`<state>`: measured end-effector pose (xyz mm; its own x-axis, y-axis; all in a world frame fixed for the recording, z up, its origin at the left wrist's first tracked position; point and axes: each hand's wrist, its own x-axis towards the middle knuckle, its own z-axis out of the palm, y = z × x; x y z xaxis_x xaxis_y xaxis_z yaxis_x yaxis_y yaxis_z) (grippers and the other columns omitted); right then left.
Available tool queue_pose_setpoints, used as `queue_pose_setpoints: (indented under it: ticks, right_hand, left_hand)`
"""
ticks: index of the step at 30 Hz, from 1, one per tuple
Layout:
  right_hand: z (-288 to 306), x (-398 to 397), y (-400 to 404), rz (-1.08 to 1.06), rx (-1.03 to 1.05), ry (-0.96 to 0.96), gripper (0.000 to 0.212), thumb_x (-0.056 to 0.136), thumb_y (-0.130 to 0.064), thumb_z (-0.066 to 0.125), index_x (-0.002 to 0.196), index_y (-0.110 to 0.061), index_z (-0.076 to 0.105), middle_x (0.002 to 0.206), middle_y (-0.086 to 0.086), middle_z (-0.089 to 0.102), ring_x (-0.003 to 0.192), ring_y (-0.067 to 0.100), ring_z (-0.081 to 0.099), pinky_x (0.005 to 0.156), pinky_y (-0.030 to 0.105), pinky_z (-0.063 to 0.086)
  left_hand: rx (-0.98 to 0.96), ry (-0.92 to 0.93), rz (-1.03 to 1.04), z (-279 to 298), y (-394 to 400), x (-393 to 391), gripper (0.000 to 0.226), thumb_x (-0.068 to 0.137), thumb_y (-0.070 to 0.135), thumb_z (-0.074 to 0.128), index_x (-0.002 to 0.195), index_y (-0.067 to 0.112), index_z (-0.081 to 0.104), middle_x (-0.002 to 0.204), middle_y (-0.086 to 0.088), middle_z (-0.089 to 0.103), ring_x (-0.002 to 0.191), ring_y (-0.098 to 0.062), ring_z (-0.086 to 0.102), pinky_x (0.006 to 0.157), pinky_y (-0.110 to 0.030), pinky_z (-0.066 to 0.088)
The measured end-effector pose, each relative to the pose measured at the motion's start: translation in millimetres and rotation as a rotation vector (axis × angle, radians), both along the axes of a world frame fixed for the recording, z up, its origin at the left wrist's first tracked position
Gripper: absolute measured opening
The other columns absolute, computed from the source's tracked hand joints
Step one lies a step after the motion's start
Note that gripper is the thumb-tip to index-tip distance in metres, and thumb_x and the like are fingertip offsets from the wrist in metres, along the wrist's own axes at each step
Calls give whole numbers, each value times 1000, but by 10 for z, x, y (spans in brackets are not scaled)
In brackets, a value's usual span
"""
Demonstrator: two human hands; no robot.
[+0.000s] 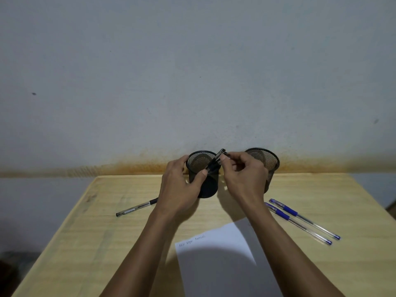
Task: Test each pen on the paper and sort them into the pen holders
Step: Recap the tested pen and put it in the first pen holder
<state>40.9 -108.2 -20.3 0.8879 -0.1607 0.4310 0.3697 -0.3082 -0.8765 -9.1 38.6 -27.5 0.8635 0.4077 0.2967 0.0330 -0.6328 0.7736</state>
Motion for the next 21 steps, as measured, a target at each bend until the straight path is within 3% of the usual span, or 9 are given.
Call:
queue_pose_setpoints:
  ticks: [12, 16, 18, 21]
  right_hand:
    - [12, -58, -68, 2, -9, 36, 22, 86, -30, 80, 100, -13, 78, 68, -14, 67, 63, -11, 62, 65, 2, 46]
    - [17, -142, -116, 3, -24, -7, 23, 87, -29, 78, 105, -15, 77, 80, -6, 73, 69, -4, 65, 73, 14, 55]
    - [27, -224, -106, 24, -27, -61, 19, 88, -27, 77, 103, -16, 77, 85, -3, 75, 73, 2, 66, 75, 22, 57]
    - [20, -404, -72, 130, -107, -183, 3, 88, -19, 76, 91, -18, 76, 79, -5, 72, 72, 7, 66, 66, 15, 52]
  left_hand:
    - [5, 24, -7, -6, 9, -4, 66, 84, 46, 70, 140, 20, 48, 133, -2, 53, 122, -17, 52, 106, -40, 43]
    - [-14, 24, -20, 30, 2, -35, 59, 83, 45, 70, 135, 23, 53, 123, 3, 54, 117, -17, 54, 102, -40, 45]
    - [-18, 13, -40, 65, -9, -62, 49, 84, 42, 71, 128, 27, 56, 113, 8, 52, 114, -17, 54, 100, -38, 46]
    - [-40, 20, -72, 110, 4, -86, 41, 83, 41, 71, 122, 35, 57, 114, 8, 54, 110, -14, 55, 93, -28, 45]
